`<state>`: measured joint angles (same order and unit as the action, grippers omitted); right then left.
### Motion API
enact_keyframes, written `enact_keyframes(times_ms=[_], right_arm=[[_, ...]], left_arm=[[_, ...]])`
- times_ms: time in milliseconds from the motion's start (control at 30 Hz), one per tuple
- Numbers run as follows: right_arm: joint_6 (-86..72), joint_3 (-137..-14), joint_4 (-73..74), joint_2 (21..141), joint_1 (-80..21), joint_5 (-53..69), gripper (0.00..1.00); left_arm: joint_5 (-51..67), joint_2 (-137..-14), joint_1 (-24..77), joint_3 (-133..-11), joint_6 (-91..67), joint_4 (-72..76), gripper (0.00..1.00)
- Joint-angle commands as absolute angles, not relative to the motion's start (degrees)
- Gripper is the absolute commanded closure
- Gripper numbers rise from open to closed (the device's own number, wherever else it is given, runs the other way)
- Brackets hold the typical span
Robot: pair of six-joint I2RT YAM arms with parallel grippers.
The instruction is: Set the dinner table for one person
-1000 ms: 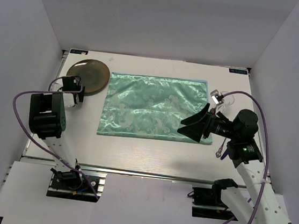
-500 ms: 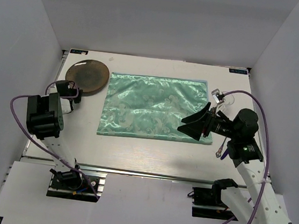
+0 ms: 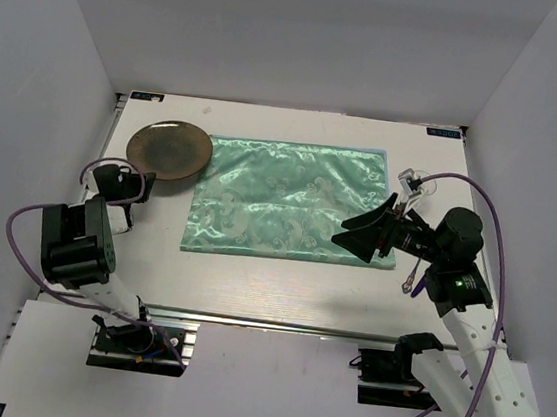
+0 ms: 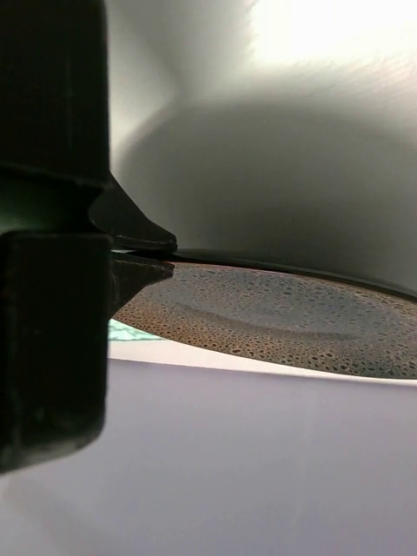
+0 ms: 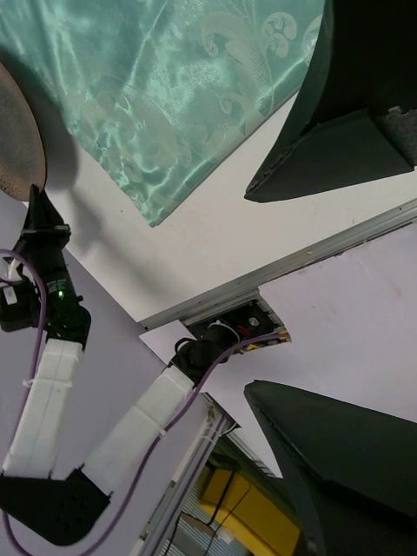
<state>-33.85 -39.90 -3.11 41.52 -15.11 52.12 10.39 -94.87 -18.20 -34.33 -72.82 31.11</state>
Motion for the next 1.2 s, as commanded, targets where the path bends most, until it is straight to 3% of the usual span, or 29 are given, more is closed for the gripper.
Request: enact_keyframes(times_ms=[0,300,567,900,1167], right_arm=[[-32.8,-38.5,-3.7,41.1,-15.0,50.8,0.11],[-31.6,-39.0,-1.1,41.2,-15.0,47.6,0.11],[-32.9,-45.7,10.2,43.5,-14.7,28.1,0.11],[-31.8,-48.1,12.0,42.7,-14.0,24.2,0.11],[-30.9,-46.1,12.6,40.4,-14.1,25.7,0.11]], left_arm=[[15.2,-85.6,-18.5,-36.2,-71.8,42.3,1.0],[23.9,-80.2,-16.6,-41.6,-67.3,34.9,1.0],[34.5,-88.1,-2.9,-50.7,-66.3,29.4,1.0],[38.4,-101.0,11.1,-51.1,-68.9,43.6,1.0],[37.7,-106.4,14.1,-53.4,-67.4,46.0,1.0]])
